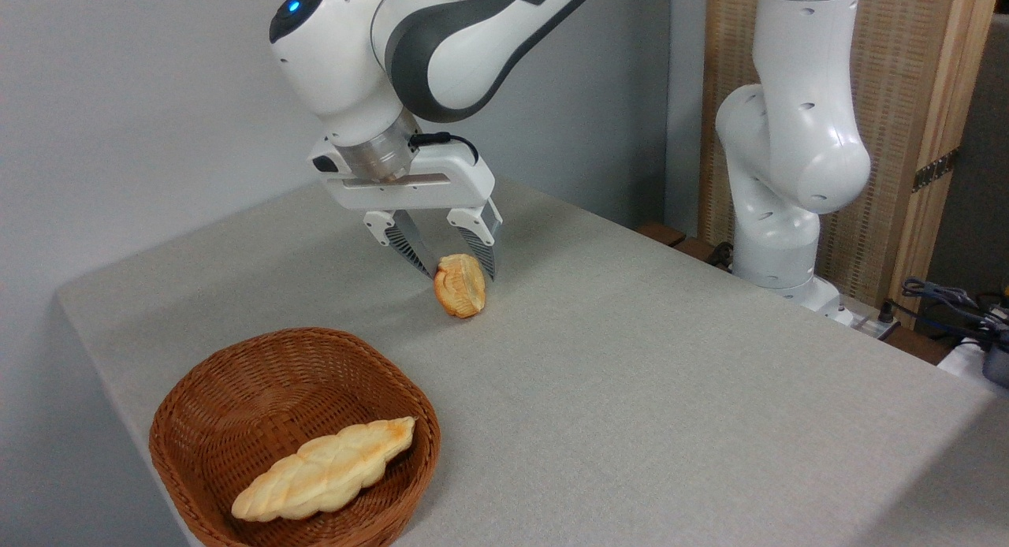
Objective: Put bread into the basket
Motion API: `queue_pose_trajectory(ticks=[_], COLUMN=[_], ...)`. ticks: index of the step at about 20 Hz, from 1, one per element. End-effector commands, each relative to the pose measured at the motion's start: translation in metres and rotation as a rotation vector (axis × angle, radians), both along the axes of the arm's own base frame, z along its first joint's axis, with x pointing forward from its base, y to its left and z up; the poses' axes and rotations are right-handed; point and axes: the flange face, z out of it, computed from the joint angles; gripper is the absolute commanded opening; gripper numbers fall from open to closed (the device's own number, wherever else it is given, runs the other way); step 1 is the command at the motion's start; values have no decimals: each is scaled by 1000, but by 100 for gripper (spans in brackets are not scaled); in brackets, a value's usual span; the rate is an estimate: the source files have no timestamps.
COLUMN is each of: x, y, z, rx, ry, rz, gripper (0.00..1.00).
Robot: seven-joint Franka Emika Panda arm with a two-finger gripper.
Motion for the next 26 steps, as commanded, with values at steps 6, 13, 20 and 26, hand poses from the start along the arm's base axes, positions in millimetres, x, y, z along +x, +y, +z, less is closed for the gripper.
queue_pose_trajectory(ticks=[6, 13, 20, 26], x=[1, 6, 7, 7], y=[-11, -9, -9, -9], z=[-13, -14, -13, -13], rx=[3, 18, 16, 15], ry=[0, -29, -32, -32], rz=[-1, -16, -18, -21], gripper=[100, 35, 25, 25])
